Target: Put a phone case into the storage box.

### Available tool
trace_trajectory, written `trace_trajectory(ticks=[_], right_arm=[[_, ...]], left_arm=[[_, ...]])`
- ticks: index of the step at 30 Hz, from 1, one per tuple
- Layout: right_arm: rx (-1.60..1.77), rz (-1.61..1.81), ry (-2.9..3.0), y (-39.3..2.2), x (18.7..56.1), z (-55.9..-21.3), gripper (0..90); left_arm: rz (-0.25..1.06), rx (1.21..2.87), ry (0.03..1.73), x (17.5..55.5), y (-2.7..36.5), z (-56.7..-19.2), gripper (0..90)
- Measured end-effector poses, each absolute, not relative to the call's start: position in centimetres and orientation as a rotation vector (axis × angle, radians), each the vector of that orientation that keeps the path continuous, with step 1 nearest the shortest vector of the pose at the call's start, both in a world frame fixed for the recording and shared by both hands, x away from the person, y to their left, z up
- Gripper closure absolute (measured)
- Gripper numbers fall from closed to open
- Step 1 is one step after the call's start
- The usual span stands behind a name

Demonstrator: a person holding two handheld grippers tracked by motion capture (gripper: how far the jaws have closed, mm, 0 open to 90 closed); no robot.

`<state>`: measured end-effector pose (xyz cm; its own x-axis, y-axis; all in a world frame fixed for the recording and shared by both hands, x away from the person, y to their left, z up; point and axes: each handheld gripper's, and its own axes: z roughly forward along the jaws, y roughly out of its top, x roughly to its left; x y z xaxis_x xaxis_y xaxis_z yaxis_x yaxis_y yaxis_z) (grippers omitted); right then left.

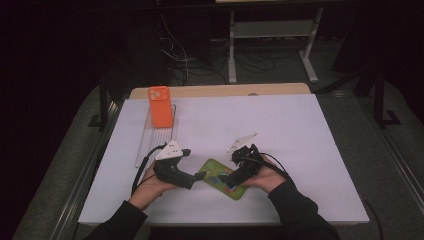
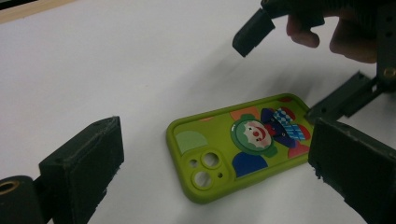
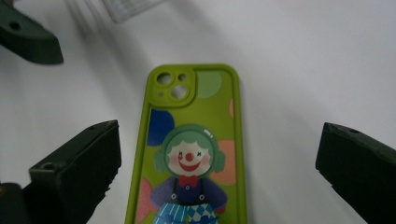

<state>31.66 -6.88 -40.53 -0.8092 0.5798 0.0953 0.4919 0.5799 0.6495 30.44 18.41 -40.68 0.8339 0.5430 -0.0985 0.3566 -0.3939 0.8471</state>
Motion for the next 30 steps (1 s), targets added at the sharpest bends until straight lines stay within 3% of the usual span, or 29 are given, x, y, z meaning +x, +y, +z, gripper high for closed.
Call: trace_trajectory(ticks=[19, 30], right_arm=[[0.819, 0.81, 2.791, -5.5, 30.7, -42.9, 1.7], [0.787, 0.741, 2.816, -5.1, 30.3, -43.6, 10.5]], left_arm=[[0.24, 2.024, 0.664, 30.5, 18.4, -40.7, 3.0], [0.25, 2.033, 0.66, 30.4, 18.3, -40.7, 3.0]])
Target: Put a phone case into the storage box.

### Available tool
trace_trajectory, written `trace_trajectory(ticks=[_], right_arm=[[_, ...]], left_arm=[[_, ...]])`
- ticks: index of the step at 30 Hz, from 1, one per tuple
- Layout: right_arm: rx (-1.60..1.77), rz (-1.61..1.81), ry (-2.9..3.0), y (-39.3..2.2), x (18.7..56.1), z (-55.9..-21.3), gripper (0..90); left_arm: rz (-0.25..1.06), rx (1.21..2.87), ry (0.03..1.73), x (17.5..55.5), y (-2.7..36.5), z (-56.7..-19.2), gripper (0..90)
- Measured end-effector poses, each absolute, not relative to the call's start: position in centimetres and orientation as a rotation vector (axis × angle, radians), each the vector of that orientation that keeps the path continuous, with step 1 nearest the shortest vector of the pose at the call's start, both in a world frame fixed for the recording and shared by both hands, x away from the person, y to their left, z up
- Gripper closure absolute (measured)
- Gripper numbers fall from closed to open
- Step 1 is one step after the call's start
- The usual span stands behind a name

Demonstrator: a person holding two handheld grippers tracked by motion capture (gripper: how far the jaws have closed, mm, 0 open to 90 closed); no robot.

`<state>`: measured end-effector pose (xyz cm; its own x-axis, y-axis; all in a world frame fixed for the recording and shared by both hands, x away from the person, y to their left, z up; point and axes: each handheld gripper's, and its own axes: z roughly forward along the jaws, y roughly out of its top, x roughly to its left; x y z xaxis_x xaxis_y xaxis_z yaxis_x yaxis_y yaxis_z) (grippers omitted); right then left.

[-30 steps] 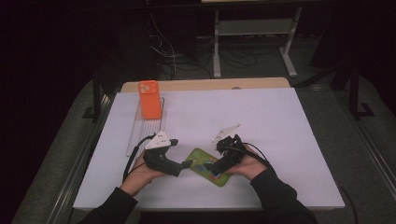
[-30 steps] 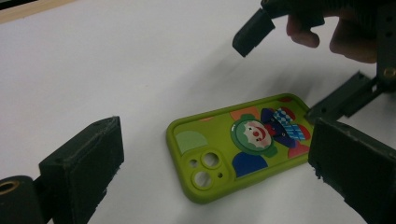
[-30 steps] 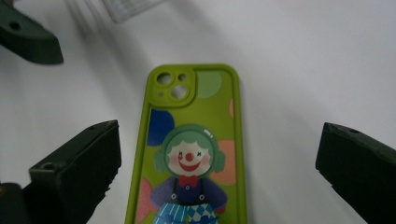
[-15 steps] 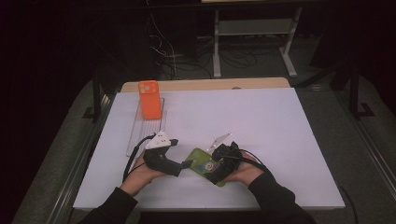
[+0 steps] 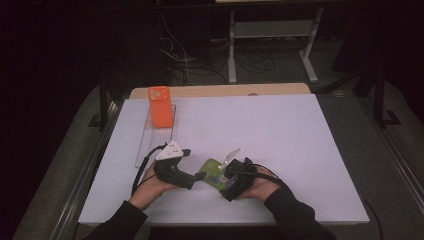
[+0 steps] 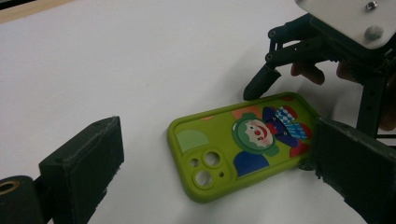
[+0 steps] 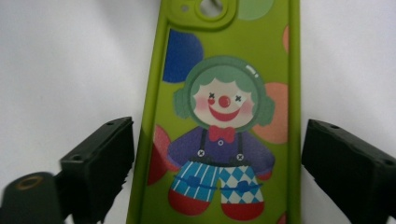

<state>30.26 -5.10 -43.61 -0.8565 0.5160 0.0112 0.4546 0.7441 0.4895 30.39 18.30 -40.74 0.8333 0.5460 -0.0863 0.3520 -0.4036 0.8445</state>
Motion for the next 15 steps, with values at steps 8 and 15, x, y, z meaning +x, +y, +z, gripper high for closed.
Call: trace_trajectory(ticks=[8, 15], right_arm=[[0.798, 0.723, 2.835, -5.11, 30.36, -43.76, 12.6], [0.814, 0.712, 2.833, -5.06, 30.42, -43.71, 14.6]], left_arm=[[0.254, 2.037, 0.658, 30.39, 18.25, -40.76, 3.0], [0.259, 2.045, 0.656, 30.36, 18.16, -40.79, 3.0]])
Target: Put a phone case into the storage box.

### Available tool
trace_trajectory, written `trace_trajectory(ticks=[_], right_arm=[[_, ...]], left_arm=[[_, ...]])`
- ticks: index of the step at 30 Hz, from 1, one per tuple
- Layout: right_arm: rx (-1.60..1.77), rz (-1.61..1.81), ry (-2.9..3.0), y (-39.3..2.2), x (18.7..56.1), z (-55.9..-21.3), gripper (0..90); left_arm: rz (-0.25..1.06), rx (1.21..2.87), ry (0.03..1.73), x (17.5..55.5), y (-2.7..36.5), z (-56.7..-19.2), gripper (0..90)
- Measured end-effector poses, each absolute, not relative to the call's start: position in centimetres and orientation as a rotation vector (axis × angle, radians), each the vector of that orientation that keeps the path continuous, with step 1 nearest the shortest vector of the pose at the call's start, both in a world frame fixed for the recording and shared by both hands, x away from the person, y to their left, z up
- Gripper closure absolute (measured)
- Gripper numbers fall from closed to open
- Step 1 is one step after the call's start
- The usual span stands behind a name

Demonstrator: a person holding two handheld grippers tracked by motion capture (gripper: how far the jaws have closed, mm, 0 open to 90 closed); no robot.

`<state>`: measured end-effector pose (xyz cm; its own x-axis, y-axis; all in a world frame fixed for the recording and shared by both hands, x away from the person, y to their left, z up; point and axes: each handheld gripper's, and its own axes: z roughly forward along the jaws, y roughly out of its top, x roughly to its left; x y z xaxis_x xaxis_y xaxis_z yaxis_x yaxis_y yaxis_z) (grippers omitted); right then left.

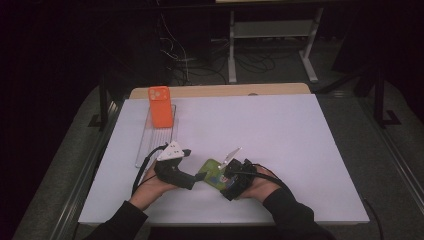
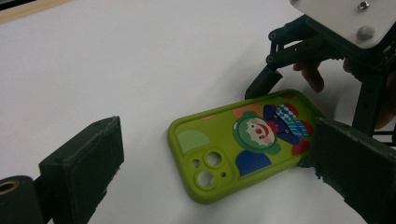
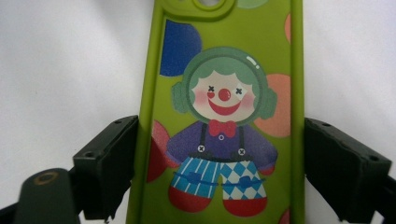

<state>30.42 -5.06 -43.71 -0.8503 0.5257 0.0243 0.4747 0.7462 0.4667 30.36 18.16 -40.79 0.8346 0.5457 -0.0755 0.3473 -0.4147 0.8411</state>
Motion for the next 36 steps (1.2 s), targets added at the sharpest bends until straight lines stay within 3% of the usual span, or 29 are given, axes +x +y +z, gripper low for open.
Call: trace_trajectory(ticks=[12, 27, 36], right_arm=[[0.787, 0.746, 2.839, -6.3, 31.5, -42.6, 15.0], [0.643, 0.819, 2.868, -10.3, 35.5, -39.9, 15.1], [0.509, 0.853, 2.904, -11.9, 36.2, -39.3, 15.1]], left_arm=[[0.257, 2.059, 0.651, 30.4, 18.1, -40.8, 3.0], [0.223, 2.135, 0.652, 30.8, 17.7, -40.3, 3.0], [0.159, 2.201, 0.503, 32.8, 15.8, -37.5, 2.9]])
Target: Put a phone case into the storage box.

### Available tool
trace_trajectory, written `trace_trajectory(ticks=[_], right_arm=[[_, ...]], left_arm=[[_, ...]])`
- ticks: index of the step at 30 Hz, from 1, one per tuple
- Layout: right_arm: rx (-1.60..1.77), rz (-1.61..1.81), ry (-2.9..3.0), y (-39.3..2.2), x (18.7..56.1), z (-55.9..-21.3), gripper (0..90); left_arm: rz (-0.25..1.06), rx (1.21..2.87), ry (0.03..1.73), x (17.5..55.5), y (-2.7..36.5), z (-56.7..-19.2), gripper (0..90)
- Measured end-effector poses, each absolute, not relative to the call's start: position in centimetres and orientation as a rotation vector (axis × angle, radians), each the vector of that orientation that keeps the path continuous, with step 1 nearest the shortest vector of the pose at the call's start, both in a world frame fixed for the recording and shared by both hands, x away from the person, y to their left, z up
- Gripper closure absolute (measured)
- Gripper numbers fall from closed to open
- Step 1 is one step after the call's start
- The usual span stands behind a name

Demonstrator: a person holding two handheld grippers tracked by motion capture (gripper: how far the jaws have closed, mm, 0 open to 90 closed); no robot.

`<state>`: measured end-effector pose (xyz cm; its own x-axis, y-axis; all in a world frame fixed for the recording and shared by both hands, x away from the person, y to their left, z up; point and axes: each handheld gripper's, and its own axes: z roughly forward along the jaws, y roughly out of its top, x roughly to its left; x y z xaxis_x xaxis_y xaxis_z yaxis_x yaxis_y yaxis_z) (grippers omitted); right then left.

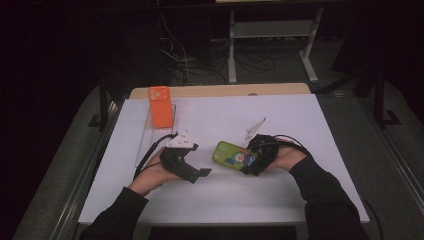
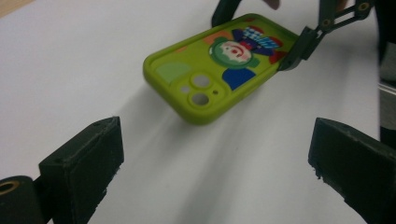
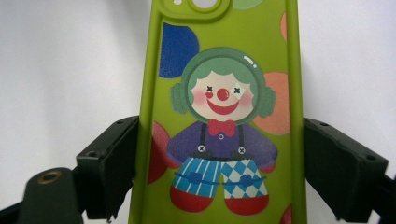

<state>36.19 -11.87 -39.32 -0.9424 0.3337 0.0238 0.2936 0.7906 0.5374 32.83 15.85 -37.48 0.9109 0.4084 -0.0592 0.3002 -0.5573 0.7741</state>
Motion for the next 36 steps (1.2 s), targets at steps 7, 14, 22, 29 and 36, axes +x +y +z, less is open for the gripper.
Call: trace_trajectory(ticks=[7, 14, 22, 29, 36], right_arm=[[0.454, 0.872, 2.899, -12.7, 36.4, -38.4, 15.0], [0.367, 0.832, 2.923, -12.4, 35.8, -38.7, 15.1], [0.257, 0.83, 2.958, -11.2, 34.8, -38.4, 15.1], [0.164, 0.826, 2.991, -10.1, 33.9, -38.2, 15.0], [0.092, 0.821, 2.995, -9.1, 33.2, -38.1, 15.0]], left_arm=[[0.098, 2.257, 0.37, 34.6, 13.6, -36.2, 3.0], [0.064, 2.249, 0.301, 35.1, 12.9, -36.3, 2.8], [0.03, 2.29, 0.215, 34.5, 12.3, -36.8, 2.8], [0.005, 2.35, 0.153, 34.1, 11.6, -37.6, 2.8], [-0.032, 2.396, 0.095, 33.7, 11.0, -38.2, 2.9]])
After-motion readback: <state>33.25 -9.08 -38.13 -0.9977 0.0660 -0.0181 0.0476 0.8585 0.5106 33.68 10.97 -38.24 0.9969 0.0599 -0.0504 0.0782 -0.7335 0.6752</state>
